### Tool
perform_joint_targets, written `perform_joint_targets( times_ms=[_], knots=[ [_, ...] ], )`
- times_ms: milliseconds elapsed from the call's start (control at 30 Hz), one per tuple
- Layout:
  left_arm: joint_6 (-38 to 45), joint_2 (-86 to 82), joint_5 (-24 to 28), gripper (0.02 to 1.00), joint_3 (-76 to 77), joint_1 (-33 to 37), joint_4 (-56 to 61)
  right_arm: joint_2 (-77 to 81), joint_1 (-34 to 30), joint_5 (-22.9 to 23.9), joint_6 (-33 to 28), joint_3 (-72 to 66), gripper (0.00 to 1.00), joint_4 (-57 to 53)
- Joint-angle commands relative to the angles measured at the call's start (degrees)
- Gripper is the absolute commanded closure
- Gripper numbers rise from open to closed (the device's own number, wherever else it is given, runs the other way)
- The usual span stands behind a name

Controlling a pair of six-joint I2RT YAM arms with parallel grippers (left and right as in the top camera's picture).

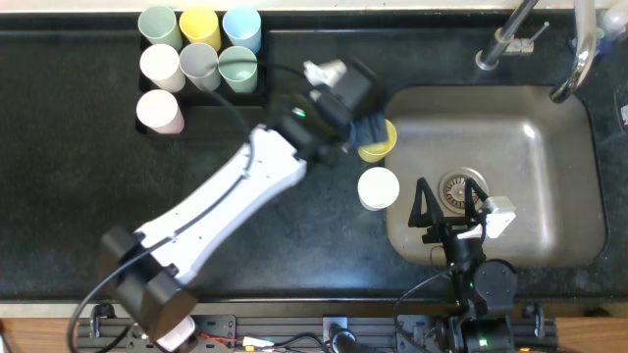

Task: Store Cups

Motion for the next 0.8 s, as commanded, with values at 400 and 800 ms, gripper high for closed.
perform_joint_targets(
  times_ms=[400,800],
  knots=[
    [-3.4,8.0,6.4,0.02,0.1,0.5,-5.9,-0.4,-0.4,-0.2,0.0,0.0,0.003,0.4],
    [-3.4,10.2,7.1,0.02,0.1,3.0,-3.7,-0.4,-0.4,-0.2,0.0,0.0,0.003,0.4]
  ],
)
